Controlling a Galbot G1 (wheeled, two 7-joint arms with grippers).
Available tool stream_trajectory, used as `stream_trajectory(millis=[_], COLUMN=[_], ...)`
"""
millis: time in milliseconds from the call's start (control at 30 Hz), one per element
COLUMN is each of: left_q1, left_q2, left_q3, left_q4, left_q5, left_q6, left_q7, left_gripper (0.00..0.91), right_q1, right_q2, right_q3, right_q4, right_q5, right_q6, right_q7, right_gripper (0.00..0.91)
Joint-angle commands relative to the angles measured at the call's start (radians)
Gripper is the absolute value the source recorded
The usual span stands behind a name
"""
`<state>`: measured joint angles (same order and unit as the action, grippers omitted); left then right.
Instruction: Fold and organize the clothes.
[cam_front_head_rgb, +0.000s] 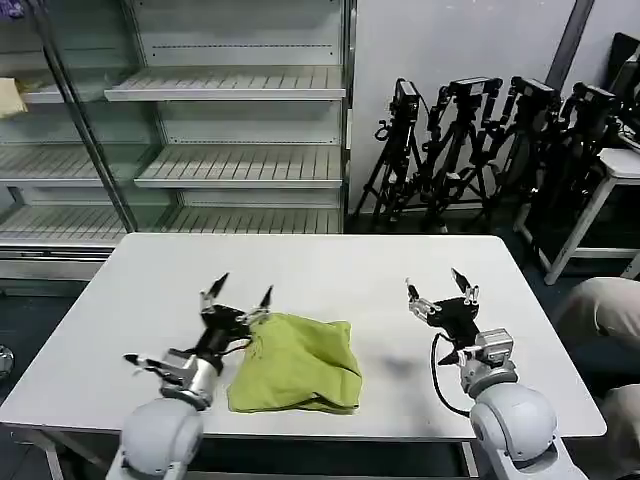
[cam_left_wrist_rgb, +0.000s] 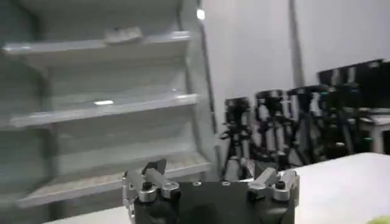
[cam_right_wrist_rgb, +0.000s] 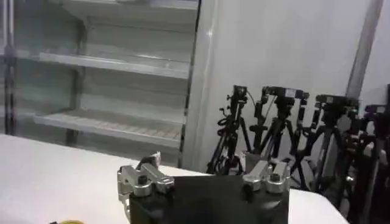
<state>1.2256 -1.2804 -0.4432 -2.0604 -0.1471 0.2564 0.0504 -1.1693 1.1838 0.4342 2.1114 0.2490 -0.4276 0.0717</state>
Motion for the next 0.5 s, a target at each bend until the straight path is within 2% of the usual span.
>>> stream_trajectory(millis=[33, 200, 333, 367, 500], left_q1=[0.117, 0.136, 0.147, 0.151, 0.166], left_q2=[-0.017, -0.031, -0.043, -0.044, -0.046], left_q3=[-0.231, -0.239, -0.244, -0.245, -0.256], left_q4=[-0.003, -0.021, -0.033, -0.037, -0.053], left_q5=[-0.001, 0.022, 0.025, 0.025, 0.025], left_q6=[-0.078, -0.121, -0.124, -0.124, -0.125], left_q7=[0.052, 0.067, 0.066, 0.066, 0.066], left_gripper=[0.907, 0.907, 0.907, 0.907, 0.907], right_q1=[-0.043, -0.078, -0.122, -0.130, -0.114], right_q2=[-0.014, -0.026, -0.040, -0.039, -0.033], right_q3=[-0.014, -0.031, -0.108, -0.133, -0.183], right_q4=[0.033, 0.053, 0.088, 0.094, 0.073], right_q5=[-0.013, -0.013, -0.040, -0.054, -0.075], right_q6=[0.019, 0.026, 0.044, 0.054, 0.056], right_q7=[-0.040, -0.078, -0.139, -0.173, -0.196], right_gripper=[0.907, 0.907, 0.907, 0.907, 0.907])
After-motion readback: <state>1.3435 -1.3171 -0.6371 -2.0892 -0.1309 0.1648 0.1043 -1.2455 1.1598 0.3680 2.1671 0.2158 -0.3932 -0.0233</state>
